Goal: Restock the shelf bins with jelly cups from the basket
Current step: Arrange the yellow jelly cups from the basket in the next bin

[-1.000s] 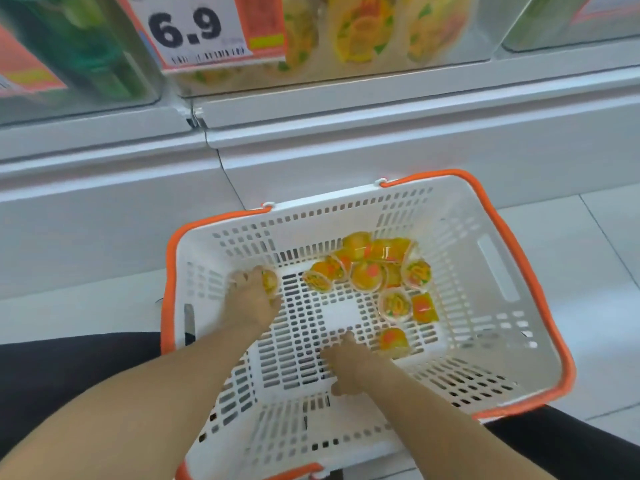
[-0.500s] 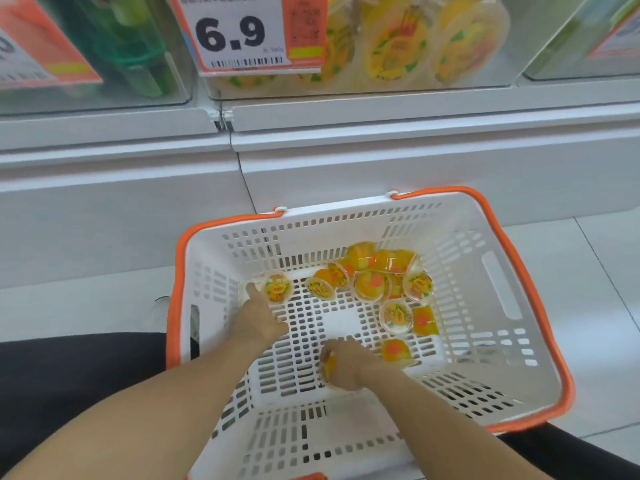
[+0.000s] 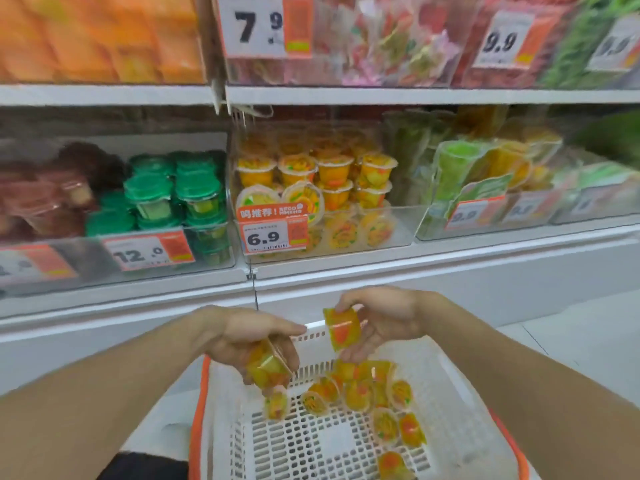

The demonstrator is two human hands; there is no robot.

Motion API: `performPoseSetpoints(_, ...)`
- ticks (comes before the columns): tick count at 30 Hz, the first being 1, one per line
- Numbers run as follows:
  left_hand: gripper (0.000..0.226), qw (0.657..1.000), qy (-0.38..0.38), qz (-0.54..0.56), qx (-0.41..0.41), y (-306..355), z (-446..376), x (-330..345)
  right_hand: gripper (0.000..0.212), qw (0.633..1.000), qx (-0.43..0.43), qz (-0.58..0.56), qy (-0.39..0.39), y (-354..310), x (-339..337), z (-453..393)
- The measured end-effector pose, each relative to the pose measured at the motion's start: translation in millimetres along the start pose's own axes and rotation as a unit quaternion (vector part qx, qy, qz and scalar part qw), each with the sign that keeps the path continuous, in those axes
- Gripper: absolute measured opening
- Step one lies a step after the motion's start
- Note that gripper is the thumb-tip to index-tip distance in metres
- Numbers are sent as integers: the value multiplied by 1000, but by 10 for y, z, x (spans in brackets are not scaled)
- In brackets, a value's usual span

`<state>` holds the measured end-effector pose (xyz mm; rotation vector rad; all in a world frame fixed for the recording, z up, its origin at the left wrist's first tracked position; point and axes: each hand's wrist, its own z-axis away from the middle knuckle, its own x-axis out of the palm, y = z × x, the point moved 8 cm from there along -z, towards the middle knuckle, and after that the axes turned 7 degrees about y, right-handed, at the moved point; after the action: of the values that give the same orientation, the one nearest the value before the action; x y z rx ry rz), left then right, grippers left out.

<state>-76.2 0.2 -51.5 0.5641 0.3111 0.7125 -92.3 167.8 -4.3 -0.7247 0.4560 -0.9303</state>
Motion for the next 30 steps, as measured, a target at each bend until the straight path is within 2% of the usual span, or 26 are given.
performPoseSetpoints(3,60,992,40,69,102,592,500,-35,6,986,-140,-77,53,-697,-32,402)
performPoseSetpoints(6,53,947,123,193,224,946,830,-108,33,942,-288,-128,114,-1086,-49,685)
performPoseSetpoints(8,47,908,145,272,284,1042,918,-163,43,925,-340,-103,136,-1150,-47,736)
performPoseSetpoints(11,54,876,219,291,317,1076,906,-275,39,919,-354,-35,172,-1234,-99,739)
performPoseSetpoints(14,41,843,349,252,323,1129,947,-357,19,921,-338,-38,192,-1331,-163,694)
performPoseSetpoints(17,32,816,410,228,338,1283,1023,-364,19,864,-391,-34,314,-1456,-366,688)
performPoseSetpoints(21,27,798,442,254,322,1335,1043,-447,17,823,-388,-185,373,-1463,-715,507)
performPoseSetpoints(23,23,814,436,247,294,1260,974,-414,15,787,-409,-88,454,-1534,-930,517)
performPoseSetpoints(25,25,831,429,232,268,1179,877,-373,16,762,-415,38,495,-1625,-1005,533)
performPoseSetpoints(30,27,834,434,211,267,1187,817,-354,15,758,-403,221,462,-1712,-977,250)
